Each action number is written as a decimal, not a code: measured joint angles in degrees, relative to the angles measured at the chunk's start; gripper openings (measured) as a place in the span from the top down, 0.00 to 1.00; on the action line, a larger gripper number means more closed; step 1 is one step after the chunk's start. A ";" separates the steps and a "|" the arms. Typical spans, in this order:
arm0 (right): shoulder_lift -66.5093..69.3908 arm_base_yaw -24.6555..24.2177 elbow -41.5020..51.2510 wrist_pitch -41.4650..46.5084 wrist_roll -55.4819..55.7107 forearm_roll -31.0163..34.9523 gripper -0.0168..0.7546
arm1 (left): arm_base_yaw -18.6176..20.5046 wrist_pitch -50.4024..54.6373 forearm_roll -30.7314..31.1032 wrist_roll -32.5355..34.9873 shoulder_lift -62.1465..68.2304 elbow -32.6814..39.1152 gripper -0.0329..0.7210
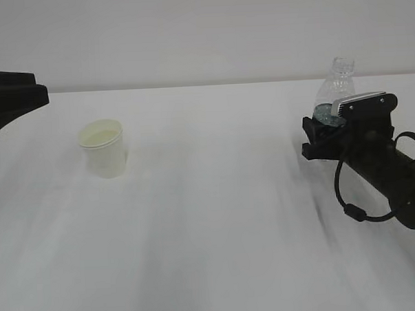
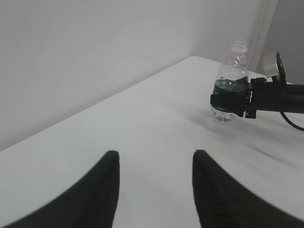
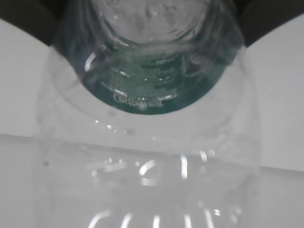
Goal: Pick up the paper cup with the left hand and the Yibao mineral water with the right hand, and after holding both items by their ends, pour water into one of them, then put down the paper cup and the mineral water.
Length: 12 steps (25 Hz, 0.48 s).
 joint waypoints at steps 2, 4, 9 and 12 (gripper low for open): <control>0.43 0.00 -0.69 0.00 0.00 0.00 0.37 | 0.00 0.00 0.00 0.00 0.00 0.00 0.48; 1.27 0.00 -1.54 0.00 0.00 0.00 0.37 | 0.00 0.00 0.00 0.00 0.00 0.00 0.48; 3.02 0.00 -3.44 0.00 0.00 0.00 0.37 | 0.00 0.00 0.00 0.00 0.00 0.00 0.48; 3.86 0.00 -4.50 0.00 0.00 0.00 0.37 | 0.00 0.00 0.00 0.00 0.00 0.00 0.49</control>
